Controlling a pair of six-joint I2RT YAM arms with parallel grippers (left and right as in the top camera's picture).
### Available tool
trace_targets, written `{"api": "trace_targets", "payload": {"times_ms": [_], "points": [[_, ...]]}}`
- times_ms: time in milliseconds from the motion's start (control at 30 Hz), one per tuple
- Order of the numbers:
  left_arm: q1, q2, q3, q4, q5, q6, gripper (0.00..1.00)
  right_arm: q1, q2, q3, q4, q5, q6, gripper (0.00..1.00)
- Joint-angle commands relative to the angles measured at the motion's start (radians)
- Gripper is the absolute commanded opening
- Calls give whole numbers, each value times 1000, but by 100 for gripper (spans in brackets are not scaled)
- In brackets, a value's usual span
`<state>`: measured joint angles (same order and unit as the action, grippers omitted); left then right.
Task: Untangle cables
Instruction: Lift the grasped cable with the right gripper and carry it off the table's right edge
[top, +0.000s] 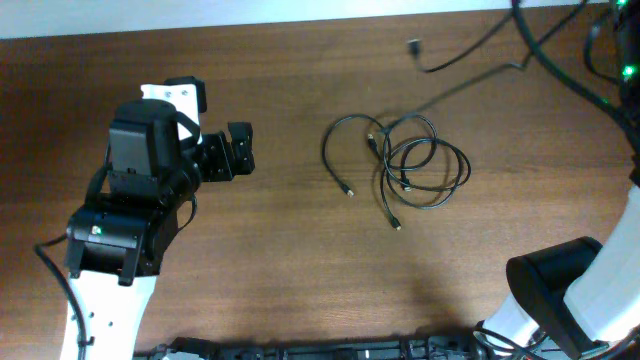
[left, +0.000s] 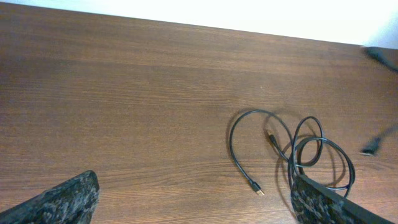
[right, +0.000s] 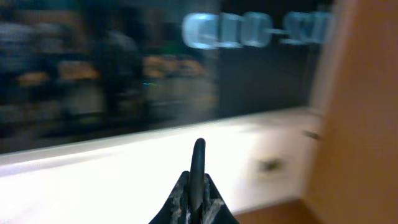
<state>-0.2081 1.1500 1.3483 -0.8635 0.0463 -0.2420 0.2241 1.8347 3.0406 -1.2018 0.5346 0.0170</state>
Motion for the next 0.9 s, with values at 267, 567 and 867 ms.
{"api": "trace_targets", "payload": {"times_ms": [267,567,867], "points": [[6,2,12,5,-10,16,99,-284,59,-23,-113,389,79,4],[6,2,12,5,-10,16,99,-626,120,-170,-238,261,313,4],[6,2,12,5,-10,16,99,-990,121,-466,-239,-40,557,4]]}}
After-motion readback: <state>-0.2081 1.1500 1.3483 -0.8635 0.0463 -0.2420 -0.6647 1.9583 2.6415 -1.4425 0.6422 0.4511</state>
